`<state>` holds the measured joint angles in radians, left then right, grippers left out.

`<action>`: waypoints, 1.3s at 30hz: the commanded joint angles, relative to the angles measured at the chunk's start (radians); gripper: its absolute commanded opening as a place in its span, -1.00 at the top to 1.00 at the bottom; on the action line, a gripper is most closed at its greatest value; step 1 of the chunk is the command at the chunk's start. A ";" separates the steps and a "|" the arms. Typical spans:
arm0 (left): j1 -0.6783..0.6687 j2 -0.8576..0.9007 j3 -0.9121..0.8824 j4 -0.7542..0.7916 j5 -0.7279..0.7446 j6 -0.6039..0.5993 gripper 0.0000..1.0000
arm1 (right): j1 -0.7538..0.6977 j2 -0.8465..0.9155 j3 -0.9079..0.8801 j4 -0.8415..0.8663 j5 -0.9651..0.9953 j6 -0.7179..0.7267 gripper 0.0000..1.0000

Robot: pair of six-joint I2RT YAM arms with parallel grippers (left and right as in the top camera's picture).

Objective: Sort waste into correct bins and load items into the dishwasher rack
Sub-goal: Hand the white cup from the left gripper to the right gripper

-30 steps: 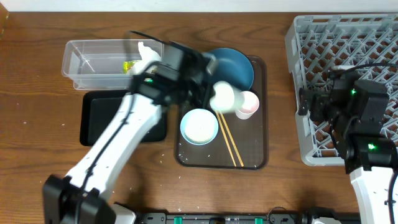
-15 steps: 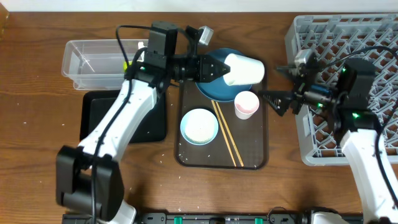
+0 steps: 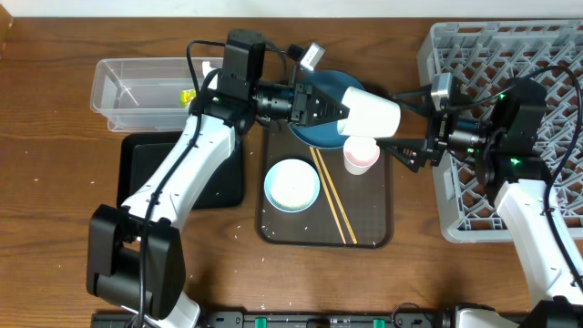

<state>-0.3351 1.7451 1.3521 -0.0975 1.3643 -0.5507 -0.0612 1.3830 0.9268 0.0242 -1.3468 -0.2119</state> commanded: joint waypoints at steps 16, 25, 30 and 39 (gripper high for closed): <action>-0.050 -0.005 0.003 0.003 0.012 -0.008 0.85 | 0.010 -0.001 0.014 0.047 -0.109 -0.006 -0.19; -0.050 -0.005 0.003 0.002 0.012 -0.008 0.84 | 0.010 -0.001 0.014 0.073 -0.110 -0.006 -0.67; -0.050 -0.005 0.003 0.002 0.012 -0.008 0.85 | 0.010 -0.001 0.014 0.129 -0.110 -0.005 -0.63; -0.050 -0.005 0.003 0.002 0.011 -0.008 0.83 | 0.010 -0.001 0.014 0.136 -0.125 0.021 -0.39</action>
<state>-0.3832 1.7451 1.3521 -0.0978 1.3582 -0.5579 -0.0612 1.3830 0.9272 0.1581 -1.4639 -0.2035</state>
